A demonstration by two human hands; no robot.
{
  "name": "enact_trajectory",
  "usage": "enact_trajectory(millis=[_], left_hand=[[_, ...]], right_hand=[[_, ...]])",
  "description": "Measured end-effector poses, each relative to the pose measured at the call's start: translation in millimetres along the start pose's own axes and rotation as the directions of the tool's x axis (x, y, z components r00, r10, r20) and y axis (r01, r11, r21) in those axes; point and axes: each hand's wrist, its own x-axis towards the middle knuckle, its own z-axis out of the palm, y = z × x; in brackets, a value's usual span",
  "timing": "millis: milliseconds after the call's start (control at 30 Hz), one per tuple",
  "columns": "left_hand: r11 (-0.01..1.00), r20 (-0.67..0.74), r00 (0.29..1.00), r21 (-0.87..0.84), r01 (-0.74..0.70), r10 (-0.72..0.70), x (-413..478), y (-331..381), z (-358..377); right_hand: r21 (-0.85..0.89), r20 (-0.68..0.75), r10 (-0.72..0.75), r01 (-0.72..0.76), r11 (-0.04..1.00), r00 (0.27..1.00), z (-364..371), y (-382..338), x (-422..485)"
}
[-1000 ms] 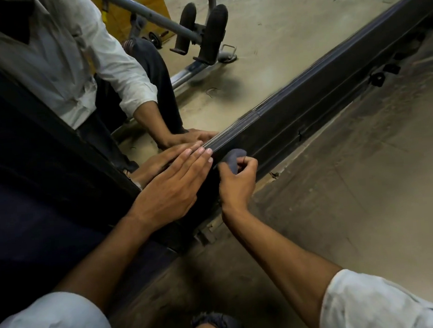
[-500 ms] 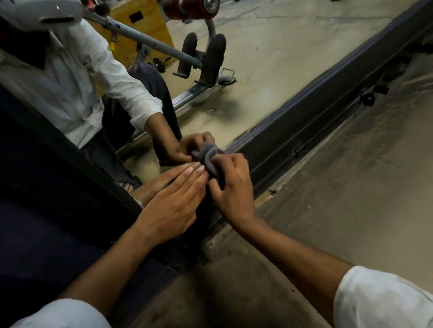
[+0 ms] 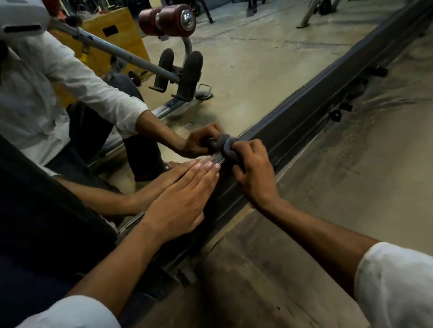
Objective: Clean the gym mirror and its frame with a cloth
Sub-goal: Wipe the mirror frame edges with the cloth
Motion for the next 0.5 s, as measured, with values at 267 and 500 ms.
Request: enact_trajectory(millis=[267,500], left_hand=[[0.999,-0.029,1.000,-0.041,0.006,-0.007,-1,1,-6],[0.999,-0.017,1.000,-0.036,0.012,-0.013,1,4,1]], right_hand=[[0.006,0.107,-0.081,0.081,0.997,0.991,19,-19,-27],[0.054,-0.113,0.272,-0.267,0.962,0.956,6,-7,4]])
